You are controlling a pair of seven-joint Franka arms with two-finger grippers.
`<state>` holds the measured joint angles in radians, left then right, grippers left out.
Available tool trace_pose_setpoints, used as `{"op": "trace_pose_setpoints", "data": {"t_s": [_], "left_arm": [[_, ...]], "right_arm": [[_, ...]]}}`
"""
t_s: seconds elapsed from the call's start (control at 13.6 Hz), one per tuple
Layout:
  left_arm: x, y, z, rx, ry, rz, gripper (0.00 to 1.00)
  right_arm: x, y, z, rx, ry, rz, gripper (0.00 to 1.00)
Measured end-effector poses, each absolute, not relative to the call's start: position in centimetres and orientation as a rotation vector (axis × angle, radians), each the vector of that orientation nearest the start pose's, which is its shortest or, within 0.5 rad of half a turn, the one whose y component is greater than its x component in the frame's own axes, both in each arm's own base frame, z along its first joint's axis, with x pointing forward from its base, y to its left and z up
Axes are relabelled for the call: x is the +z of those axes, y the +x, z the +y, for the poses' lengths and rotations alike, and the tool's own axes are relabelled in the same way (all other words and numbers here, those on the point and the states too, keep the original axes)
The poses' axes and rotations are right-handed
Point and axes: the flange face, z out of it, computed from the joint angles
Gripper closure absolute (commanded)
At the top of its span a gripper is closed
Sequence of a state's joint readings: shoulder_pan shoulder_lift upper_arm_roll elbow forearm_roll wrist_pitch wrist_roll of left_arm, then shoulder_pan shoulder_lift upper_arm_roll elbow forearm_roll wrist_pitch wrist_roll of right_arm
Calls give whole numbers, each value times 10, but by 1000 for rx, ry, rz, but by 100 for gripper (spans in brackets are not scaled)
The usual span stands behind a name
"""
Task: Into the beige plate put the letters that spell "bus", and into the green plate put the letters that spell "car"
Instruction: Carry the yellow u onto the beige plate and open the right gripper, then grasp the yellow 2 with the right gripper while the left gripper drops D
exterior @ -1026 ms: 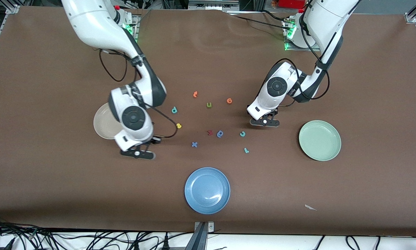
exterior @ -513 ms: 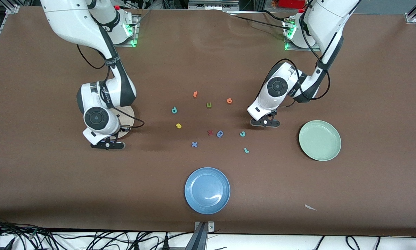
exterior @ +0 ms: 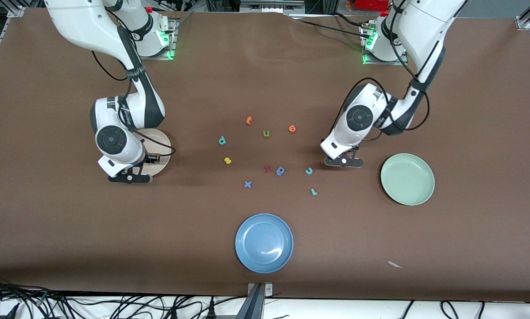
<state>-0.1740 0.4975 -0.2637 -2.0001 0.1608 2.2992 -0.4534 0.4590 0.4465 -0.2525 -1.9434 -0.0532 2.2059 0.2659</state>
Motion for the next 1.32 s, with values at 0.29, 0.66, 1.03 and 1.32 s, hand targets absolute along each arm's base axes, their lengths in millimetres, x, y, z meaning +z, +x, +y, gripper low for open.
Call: {"op": "trace_pose_setpoints", "data": {"t_s": [0.29,0.66,1.03,1.32], "left_arm": [[250,599,-151,327,-3062,315,83],[239,619,-38,334,-3064,595,60],[226,632,-37,290,-3023,680,0],[259,658,-86,186,-3262,280,0]], "right_arm": [[281,586,191,196,-3147,201,19],[261,572,300,139,-3127,446,35],[204,557,358,7,-3065,684,42],[184,550,372,-28,-3045,716,44]]}}
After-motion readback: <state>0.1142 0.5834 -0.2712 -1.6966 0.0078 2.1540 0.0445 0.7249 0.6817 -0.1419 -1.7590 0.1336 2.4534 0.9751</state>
